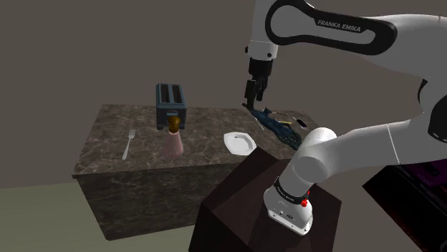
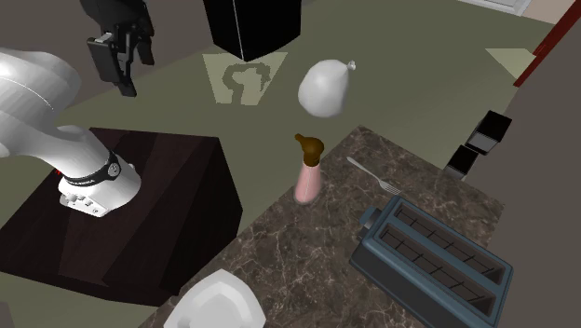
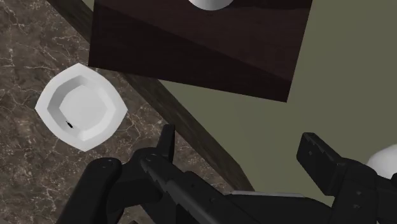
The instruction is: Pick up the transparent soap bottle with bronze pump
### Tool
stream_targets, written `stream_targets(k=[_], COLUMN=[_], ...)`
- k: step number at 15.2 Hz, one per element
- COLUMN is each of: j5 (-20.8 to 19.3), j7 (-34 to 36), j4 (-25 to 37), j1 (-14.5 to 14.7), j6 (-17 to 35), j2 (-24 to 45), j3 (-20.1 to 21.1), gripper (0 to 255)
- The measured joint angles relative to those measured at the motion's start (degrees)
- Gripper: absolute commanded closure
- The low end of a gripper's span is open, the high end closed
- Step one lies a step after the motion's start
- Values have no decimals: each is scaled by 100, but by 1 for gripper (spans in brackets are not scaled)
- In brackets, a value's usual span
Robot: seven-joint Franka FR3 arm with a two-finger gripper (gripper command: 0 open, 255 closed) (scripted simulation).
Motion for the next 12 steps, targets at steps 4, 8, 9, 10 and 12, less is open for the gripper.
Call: stream_targets(k=[4, 8, 9, 10, 12], j5=[49, 164, 185, 194, 210], j7=[65, 239, 283, 316, 358], j4=[-15, 90, 192, 312, 372], j1=[2, 27, 31, 29, 19], j6=[376, 1070, 1189, 1318, 1690], j2=[342, 1089, 1293, 1526, 1938], j3=[47, 179, 208, 230, 258], gripper=[0, 0, 0, 0, 0])
